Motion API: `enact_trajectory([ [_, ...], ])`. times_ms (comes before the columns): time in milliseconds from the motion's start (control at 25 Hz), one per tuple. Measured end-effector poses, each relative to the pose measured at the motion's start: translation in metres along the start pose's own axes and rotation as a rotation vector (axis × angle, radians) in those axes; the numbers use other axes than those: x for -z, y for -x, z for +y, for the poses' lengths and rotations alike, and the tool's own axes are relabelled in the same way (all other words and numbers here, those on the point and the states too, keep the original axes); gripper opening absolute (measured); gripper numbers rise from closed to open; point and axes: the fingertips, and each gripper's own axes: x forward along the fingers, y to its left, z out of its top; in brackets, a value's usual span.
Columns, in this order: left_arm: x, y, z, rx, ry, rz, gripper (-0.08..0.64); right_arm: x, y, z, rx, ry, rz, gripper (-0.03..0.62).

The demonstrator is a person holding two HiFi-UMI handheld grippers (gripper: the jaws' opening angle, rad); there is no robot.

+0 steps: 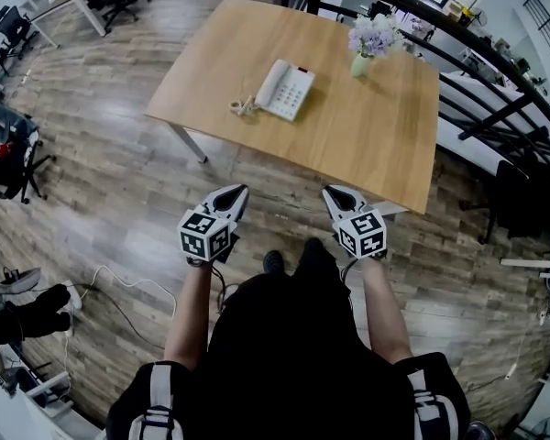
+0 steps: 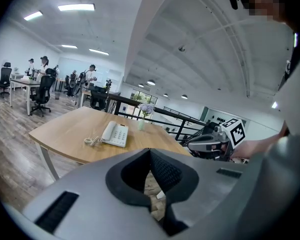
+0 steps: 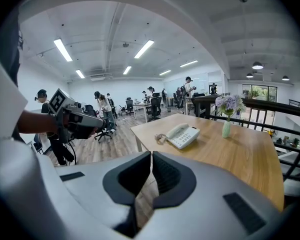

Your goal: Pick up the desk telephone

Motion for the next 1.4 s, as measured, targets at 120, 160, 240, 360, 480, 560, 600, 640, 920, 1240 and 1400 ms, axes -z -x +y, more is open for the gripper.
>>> enact_trajectory([
  [120,-0.003,0.0,0.002,0.012,0.008,-0.016,0.021,-0.003,-0.007,-0.004,-0.001,-0.005,-0.005,0.026],
  [160,-0.004,0.0,0.003,0.02,0.014,-0.026,0.021,-0.004,-0.009,-0.005,-0.004,-0.006,-0.007,0.026],
  [240,-0.006,-0.002,0.003,0.021,0.025,-0.03,0.021,-0.004,-0.014,-0.007,-0.015,-0.007,-0.004,0.026],
  [360,-0.007,-0.009,0.009,0.001,0.029,-0.016,0.021,-0.003,-0.024,-0.013,-0.039,-0.01,0.01,0.026],
  [480,-0.013,-0.017,0.016,-0.015,0.03,-0.01,0.021,-0.009,-0.035,-0.021,-0.053,-0.009,0.01,0.026],
  [560,-0.018,-0.023,0.022,-0.024,0.025,-0.007,0.021,-0.017,-0.041,-0.029,-0.056,-0.009,0.004,0.026],
  [600,-0.02,-0.027,0.025,-0.029,0.025,-0.006,0.021,-0.02,-0.044,-0.033,-0.057,-0.008,0.003,0.026],
  [640,-0.023,-0.031,0.027,-0.032,0.027,-0.005,0.021,-0.023,-0.047,-0.037,-0.058,-0.007,0.005,0.026],
  [920,-0.044,-0.073,0.042,-0.048,0.036,-0.001,0.021,-0.033,-0.07,-0.08,-0.067,-0.007,0.024,0.026],
  [1240,-0.065,-0.098,0.061,-0.116,0.056,0.011,0.021,-0.053,-0.102,-0.124,-0.11,-0.02,0.036,0.026],
  [1400,-0.08,-0.106,0.071,-0.16,0.076,0.006,0.021,-0.065,-0.122,-0.132,-0.159,-0.001,0.046,0.026],
])
